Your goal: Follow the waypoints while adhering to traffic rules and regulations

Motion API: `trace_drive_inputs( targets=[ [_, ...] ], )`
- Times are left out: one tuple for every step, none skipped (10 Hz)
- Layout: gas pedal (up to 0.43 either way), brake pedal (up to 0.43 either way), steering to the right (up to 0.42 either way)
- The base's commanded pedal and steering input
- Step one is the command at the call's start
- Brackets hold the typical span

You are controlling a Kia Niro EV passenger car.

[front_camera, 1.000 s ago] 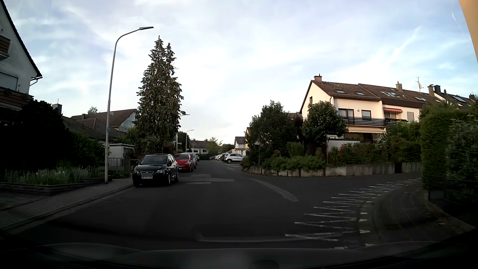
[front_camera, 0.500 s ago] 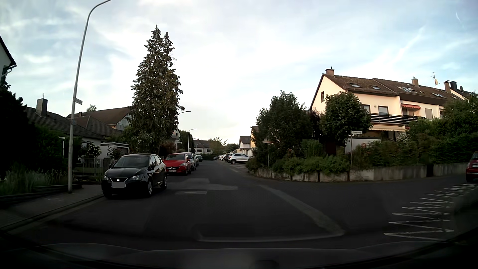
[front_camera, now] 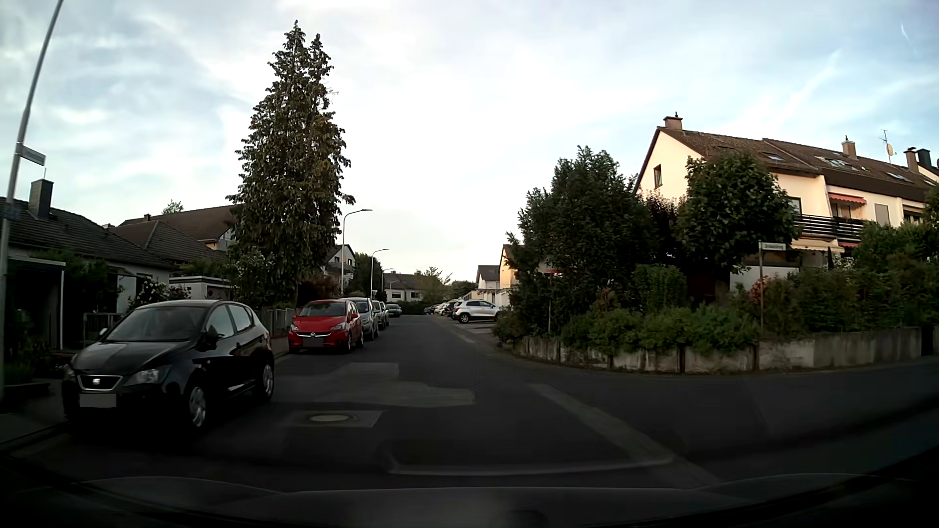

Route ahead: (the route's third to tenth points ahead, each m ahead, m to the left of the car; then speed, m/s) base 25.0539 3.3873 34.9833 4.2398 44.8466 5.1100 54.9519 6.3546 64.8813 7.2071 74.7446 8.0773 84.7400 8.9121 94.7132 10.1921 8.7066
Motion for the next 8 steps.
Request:
trace_drive_inputs(
  targets=[
    [0.378,0.000,-0.017],
    [0.378,0.000,-0.019],
    [0.378,0.000,-0.021],
    [0.378,0.000,-0.026],
    [0.378,0.000,-0.028],
    [0.378,0.000,-0.028],
    [0.378,0.000,-0.028],
    [0.378,0.000,-0.029]
  ],
)
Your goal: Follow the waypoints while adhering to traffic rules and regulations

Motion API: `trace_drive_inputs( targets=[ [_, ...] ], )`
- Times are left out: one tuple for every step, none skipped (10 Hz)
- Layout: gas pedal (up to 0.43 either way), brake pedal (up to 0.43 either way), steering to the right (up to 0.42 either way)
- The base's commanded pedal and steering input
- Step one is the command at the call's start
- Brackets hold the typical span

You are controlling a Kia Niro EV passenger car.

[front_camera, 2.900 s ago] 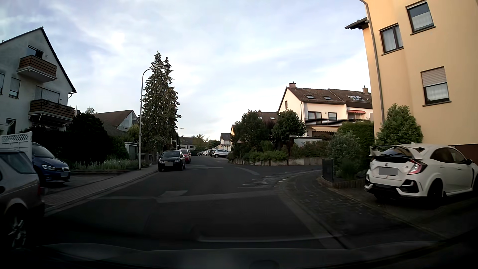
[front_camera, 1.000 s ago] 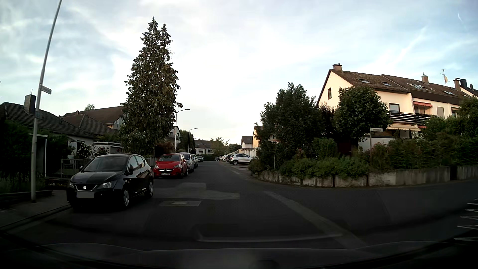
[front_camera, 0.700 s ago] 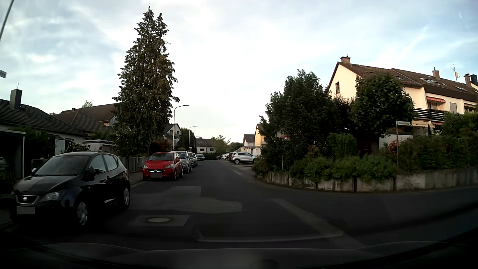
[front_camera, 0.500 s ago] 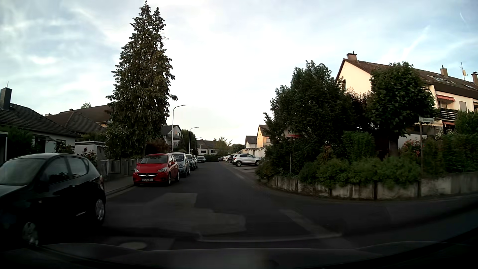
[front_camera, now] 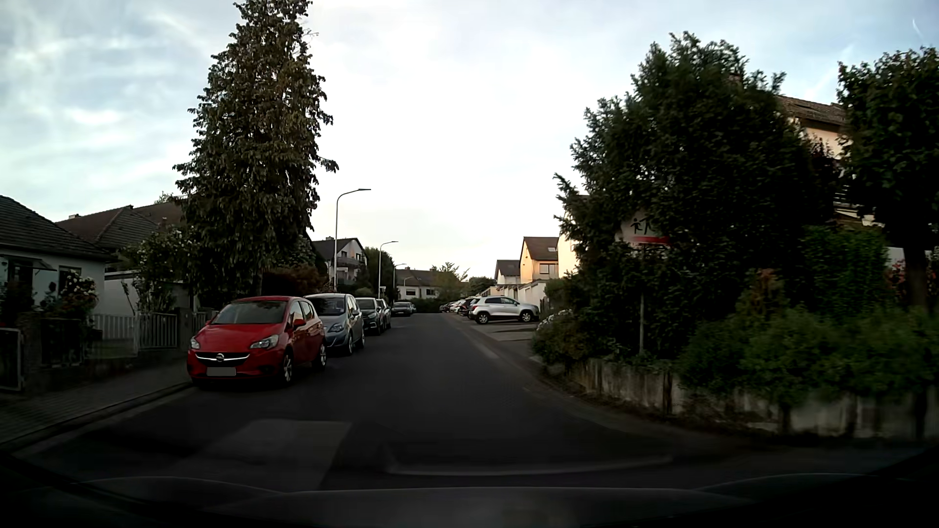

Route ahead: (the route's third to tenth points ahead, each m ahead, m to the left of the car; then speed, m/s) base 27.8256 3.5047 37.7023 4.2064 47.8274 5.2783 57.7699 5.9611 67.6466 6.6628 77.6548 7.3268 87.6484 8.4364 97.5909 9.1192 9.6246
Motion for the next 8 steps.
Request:
trace_drive_inputs(
  targets=[
    [0.378,0.000,-0.029],
    [0.378,0.000,-0.030],
    [0.378,0.000,-0.030],
    [0.378,0.000,-0.030],
    [0.378,0.000,-0.030],
    [0.378,0.000,-0.030],
    [0.378,0.000,-0.029],
    [0.370,0.000,-0.029]
  ],
)
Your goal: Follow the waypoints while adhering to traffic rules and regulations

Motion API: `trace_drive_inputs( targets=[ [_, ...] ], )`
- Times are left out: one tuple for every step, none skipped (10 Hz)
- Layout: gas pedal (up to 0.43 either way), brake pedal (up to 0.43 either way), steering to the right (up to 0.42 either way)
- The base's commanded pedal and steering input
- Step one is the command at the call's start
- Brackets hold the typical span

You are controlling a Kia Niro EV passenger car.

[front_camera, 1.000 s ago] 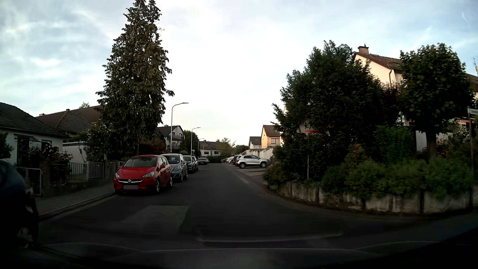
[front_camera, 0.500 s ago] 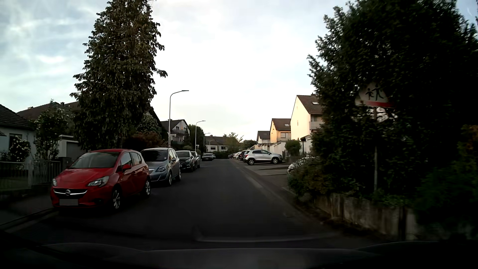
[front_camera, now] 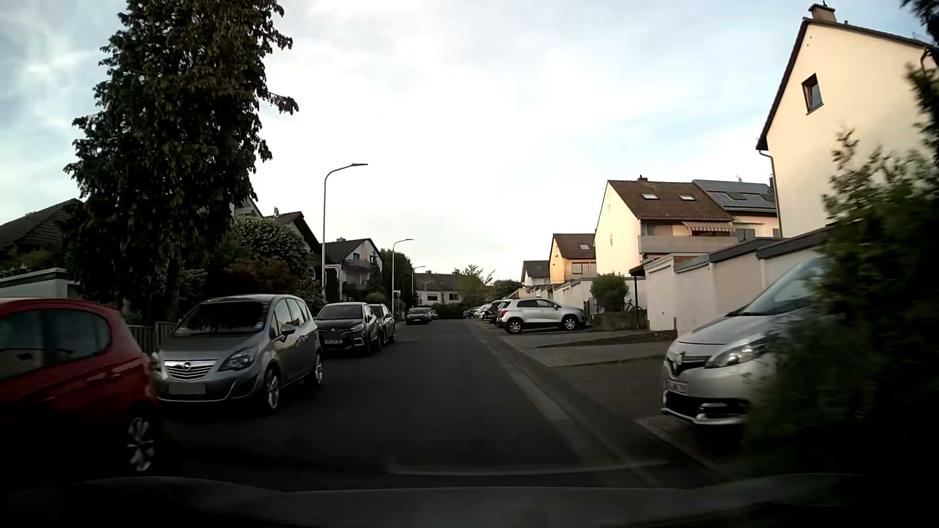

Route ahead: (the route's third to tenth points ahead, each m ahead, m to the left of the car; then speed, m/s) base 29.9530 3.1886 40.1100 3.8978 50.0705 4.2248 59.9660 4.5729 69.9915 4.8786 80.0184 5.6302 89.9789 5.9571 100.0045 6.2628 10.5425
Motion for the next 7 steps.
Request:
trace_drive_inputs(
  targets=[
    [0.370,0.000,-0.026],
    [0.370,0.000,-0.020],
    [0.358,0.000,-0.009],
    [0.358,0.000,-0.004],
    [0.358,0.000,-0.003],
    [0.358,0.000,-0.003],
    [0.358,0.000,-0.004]
  ],
)
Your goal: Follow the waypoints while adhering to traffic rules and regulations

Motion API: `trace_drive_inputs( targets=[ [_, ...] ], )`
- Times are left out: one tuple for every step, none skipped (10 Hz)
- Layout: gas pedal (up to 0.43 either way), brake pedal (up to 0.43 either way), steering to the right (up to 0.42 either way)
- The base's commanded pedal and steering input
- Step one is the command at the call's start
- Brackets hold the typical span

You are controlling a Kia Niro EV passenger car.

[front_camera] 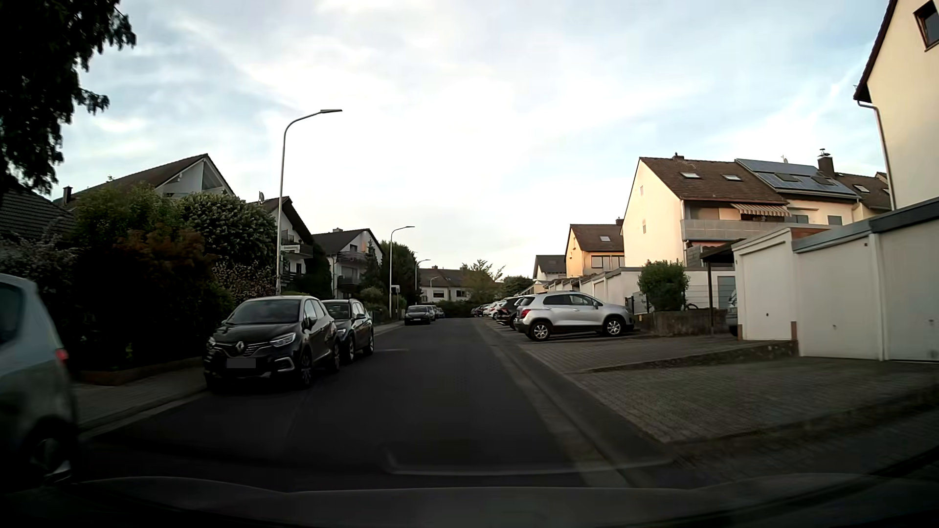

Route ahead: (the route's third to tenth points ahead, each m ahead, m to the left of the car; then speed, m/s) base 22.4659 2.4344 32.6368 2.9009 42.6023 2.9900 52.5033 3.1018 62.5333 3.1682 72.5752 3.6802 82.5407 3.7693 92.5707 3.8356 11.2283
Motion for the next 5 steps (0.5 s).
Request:
trace_drive_inputs(
  targets=[
    [0.358,0.000,-0.008],
    [0.358,0.000,-0.015],
    [0.350,0.000,-0.018],
    [0.350,0.000,-0.019],
    [0.331,0.000,-0.019]
  ],
)
